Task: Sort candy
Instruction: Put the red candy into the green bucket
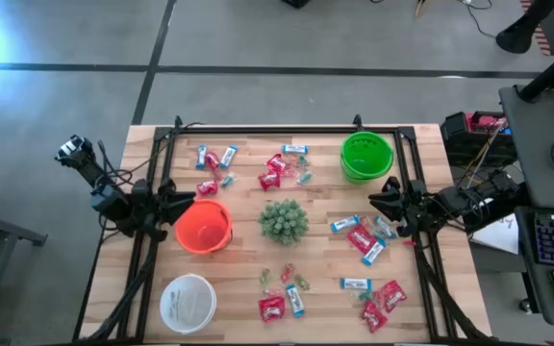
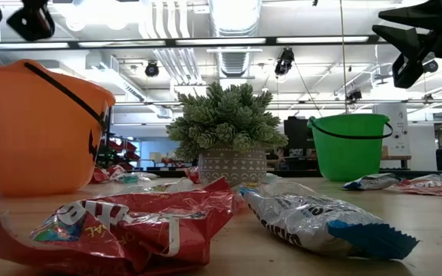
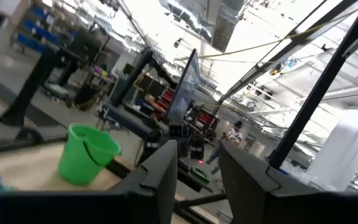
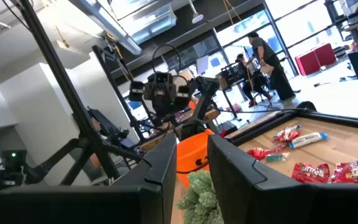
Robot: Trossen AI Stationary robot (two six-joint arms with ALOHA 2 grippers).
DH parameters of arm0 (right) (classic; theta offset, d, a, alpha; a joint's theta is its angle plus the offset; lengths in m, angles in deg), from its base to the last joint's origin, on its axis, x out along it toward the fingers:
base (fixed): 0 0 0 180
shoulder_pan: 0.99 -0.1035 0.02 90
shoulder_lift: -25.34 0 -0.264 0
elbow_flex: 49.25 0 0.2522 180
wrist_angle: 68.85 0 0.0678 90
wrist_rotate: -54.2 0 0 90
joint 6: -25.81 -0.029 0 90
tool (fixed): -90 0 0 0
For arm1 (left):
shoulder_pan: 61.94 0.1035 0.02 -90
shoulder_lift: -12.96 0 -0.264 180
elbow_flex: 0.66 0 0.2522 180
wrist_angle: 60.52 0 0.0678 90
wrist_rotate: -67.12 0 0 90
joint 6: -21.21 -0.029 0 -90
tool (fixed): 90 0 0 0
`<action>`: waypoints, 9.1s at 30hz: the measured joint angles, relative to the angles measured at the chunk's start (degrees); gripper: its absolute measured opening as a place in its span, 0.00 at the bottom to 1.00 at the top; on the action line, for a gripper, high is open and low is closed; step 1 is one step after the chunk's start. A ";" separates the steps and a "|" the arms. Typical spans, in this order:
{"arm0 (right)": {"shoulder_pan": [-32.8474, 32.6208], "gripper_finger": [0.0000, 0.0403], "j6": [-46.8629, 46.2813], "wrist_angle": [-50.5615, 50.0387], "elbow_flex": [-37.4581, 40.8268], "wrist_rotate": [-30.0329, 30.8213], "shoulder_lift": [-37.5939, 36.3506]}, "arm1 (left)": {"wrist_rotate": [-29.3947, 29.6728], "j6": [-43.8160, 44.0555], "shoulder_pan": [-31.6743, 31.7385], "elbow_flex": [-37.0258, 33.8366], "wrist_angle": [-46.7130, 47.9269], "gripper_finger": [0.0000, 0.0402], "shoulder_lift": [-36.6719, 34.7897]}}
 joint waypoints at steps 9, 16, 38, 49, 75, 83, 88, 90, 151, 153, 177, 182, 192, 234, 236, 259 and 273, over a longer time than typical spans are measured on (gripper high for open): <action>0.00 0.21 3.52 0.25 -0.06 6.23 0.00 | 8.29 -9.37 0.00 10.42 4.96 0.26 6.99; 0.00 0.21 1.93 -7.59 -4.87 7.59 1.11 | 17.31 -8.96 0.00 17.85 13.10 0.26 12.65; 0.00 0.21 -0.99 -49.02 -46.89 16.19 33.84 | 30.37 -29.19 -0.12 28.87 14.99 0.26 15.75; 0.79 0.21 -7.73 -64.35 -66.84 25.07 49.09 | 30.40 -31.93 -1.01 34.53 18.21 0.26 11.85; 7.77 0.21 -5.40 -75.51 -77.84 10.19 61.22 | 29.24 -32.98 -0.98 41.83 21.06 0.30 17.89; 10.47 0.21 -2.39 -75.90 -78.51 -0.15 62.41 | 29.32 -29.70 -0.98 41.83 20.98 0.31 18.29; 10.62 0.21 -1.78 -77.91 -78.51 -4.93 63.43 | 29.33 -28.82 -0.98 41.83 20.90 0.34 18.08; 10.62 0.21 0.50 -77.93 -78.51 -4.56 63.91 | 29.33 -28.82 -0.98 41.83 20.88 0.34 18.02; 10.88 0.21 5.48 -73.97 -78.51 -9.21 65.75 | 29.35 -33.19 -0.98 47.01 21.08 0.35 19.98; 10.88 0.21 3.91 -73.45 -78.51 -9.24 66.24 | 29.35 -33.19 -0.98 47.01 21.08 0.35 20.16; 10.60 0.21 -0.77 -78.76 -84.41 -21.03 67.12 | 29.33 -32.01 -0.98 51.47 21.04 0.35 21.76; 10.60 0.21 -1.53 -78.62 -84.41 -19.38 67.12 | 29.34 -33.25 -0.98 51.94 21.06 0.35 22.43; 10.60 0.21 0.59 -78.17 -84.41 -19.43 67.12 | 29.35 -33.27 -0.98 51.76 21.08 0.35 24.15; 11.63 0.21 3.62 -79.55 -84.37 -30.64 73.28 | 29.33 -31.36 -0.98 51.69 20.44 0.35 23.67; 11.63 0.21 3.67 -79.82 -84.39 -30.69 73.83 | 29.33 -31.36 -0.98 51.69 20.43 0.35 23.39; 11.66 0.21 1.98 -88.86 -84.26 -42.84 74.53 | 29.33 -50.27 -1.89 51.69 20.87 0.35 24.93; 12.46 0.21 -13.70 -80.03 -84.26 -43.78 76.23 | 29.33 -50.59 -7.34 51.69 20.56 0.35 19.49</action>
